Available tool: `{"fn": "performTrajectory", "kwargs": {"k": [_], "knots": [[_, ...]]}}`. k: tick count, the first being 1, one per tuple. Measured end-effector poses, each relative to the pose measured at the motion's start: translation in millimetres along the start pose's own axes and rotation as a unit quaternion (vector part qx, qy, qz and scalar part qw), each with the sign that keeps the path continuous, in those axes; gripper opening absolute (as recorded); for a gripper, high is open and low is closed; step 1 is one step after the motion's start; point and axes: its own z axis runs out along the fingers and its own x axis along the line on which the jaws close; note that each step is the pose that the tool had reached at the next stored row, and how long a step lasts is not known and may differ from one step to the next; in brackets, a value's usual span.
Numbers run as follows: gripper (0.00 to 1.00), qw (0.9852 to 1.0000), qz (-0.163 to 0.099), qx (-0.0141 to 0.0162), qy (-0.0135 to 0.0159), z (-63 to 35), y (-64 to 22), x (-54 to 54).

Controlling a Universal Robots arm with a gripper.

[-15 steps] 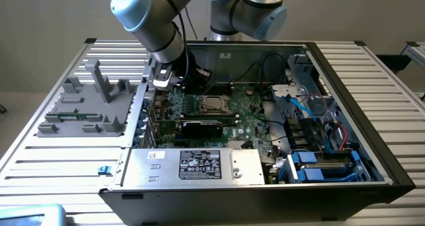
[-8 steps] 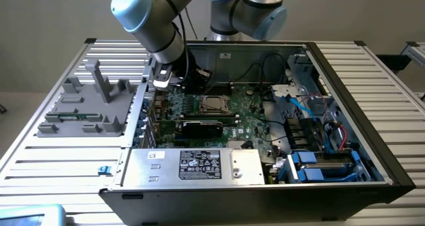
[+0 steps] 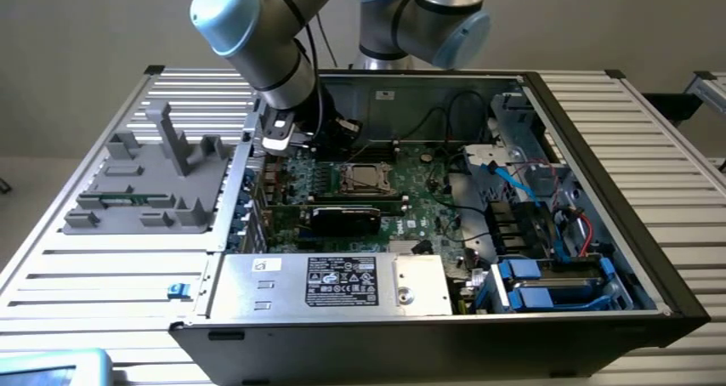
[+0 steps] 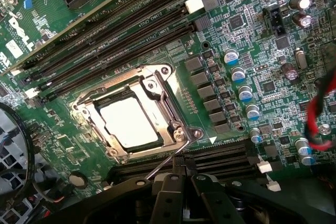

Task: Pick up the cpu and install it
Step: 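Install the first cpu locking lever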

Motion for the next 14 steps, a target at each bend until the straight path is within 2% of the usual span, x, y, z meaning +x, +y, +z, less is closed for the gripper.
{"fn": "performTrajectory", "kwargs": {"k": [14], "knots": [[0.11, 1.0000, 0.000, -0.0001, 0.0001, 0.9, -0.7, 1.2]]}}
